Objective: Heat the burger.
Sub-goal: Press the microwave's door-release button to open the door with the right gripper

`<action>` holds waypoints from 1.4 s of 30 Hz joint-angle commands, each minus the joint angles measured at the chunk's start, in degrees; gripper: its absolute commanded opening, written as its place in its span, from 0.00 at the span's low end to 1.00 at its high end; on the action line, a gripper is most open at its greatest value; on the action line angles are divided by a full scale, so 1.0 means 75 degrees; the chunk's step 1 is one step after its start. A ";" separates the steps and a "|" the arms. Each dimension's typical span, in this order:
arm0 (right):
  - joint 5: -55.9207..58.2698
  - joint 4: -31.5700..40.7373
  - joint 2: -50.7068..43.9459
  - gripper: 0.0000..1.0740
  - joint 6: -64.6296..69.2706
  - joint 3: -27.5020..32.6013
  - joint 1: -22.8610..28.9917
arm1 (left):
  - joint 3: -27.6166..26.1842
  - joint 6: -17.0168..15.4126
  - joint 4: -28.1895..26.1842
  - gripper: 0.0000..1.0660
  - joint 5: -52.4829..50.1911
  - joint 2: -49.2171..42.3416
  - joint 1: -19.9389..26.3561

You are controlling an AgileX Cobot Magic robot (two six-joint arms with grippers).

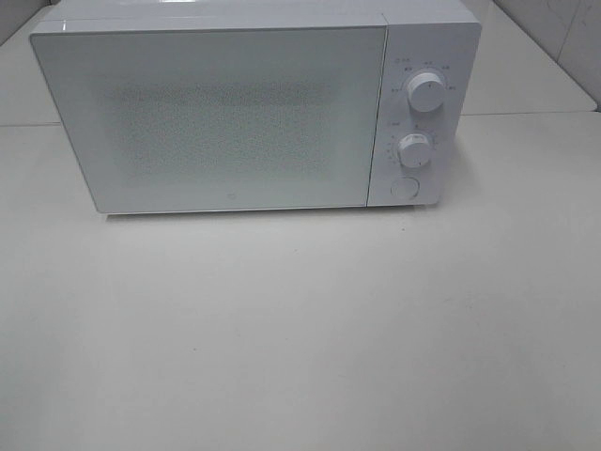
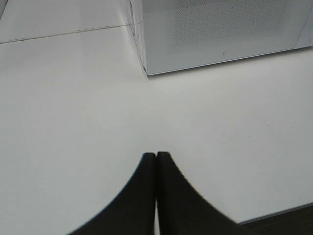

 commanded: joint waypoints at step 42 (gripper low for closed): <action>-0.6814 0.0023 0.6998 0.00 -0.0214 -0.0046 -0.0038 | 0.0023 0.0023 -0.0053 0.00 -0.0122 -0.0084 0.0015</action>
